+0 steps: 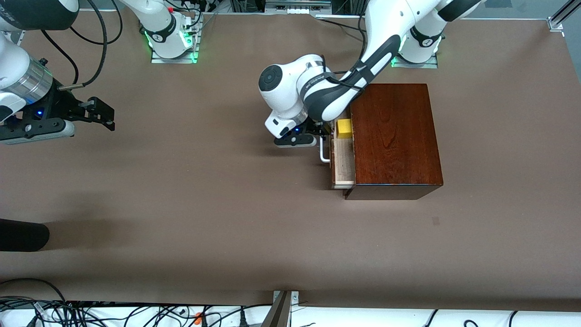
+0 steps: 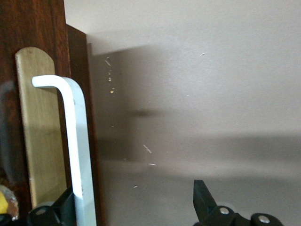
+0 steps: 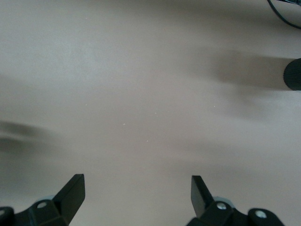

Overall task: Open drawer, take yellow block, close drawer
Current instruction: 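Pull the drawer open with the left gripper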

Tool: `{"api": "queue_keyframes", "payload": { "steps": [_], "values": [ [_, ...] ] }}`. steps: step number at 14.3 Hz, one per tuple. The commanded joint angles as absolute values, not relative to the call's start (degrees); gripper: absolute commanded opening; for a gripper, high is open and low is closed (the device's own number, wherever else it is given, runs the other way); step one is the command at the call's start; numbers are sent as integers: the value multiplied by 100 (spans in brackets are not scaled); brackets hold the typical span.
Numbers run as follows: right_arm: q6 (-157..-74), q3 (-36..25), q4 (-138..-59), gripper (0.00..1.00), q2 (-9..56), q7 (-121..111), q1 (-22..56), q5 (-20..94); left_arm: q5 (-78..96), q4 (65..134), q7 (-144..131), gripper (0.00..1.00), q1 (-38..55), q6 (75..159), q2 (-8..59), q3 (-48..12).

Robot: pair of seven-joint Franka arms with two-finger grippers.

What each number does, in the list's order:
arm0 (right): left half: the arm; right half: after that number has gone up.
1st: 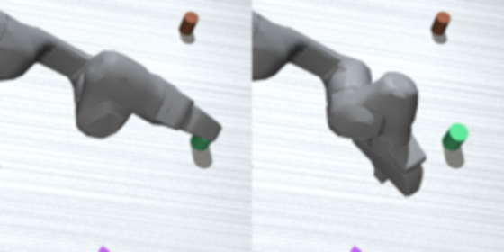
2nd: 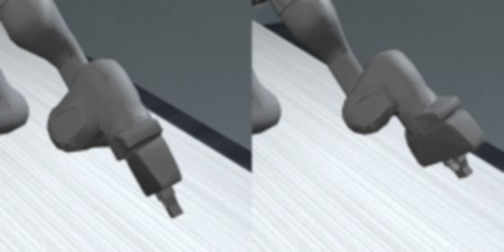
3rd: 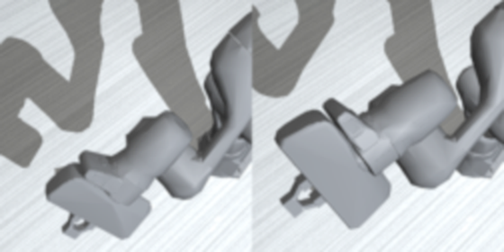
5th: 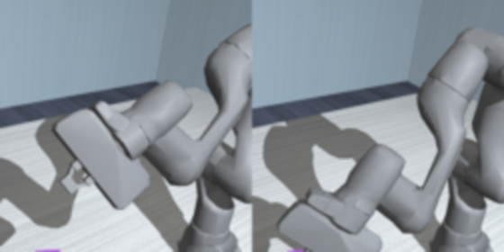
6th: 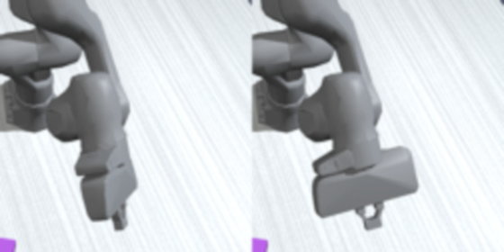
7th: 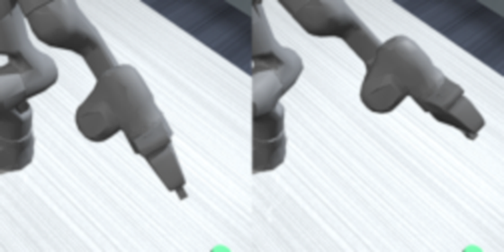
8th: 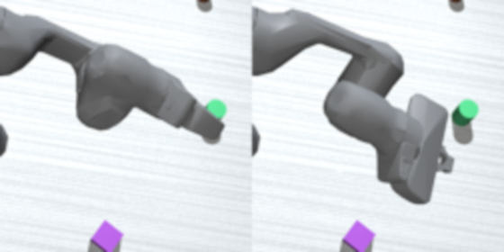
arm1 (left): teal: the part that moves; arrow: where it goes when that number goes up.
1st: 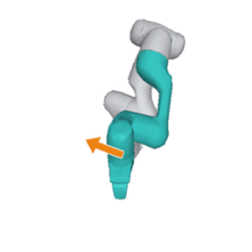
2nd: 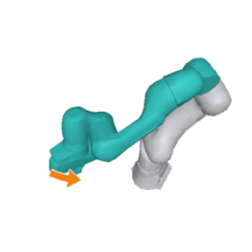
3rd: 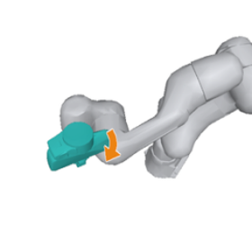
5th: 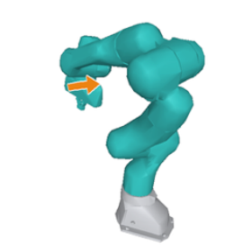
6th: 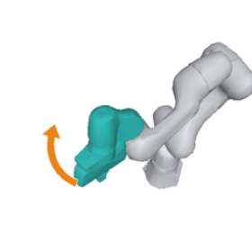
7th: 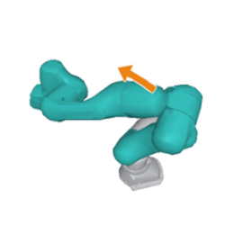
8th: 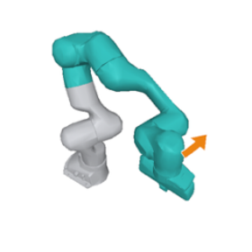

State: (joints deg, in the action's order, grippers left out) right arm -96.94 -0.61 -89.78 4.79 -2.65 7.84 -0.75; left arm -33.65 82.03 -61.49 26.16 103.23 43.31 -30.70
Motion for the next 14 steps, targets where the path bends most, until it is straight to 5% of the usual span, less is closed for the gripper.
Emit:
{"api": "queue_keyframes", "payload": {
  "steps": [1,14],
  "values": [
    [-9650,-70,-8868,100,510,-229,782,-149,-3331,7446,-6293,100,2979,10468,4816,-3146],
    [-9659,-70,-8868,100,518,-229,773,-149,-3278,6451,-6504,100,3393,10679,5327,-3155]
  ]
}}
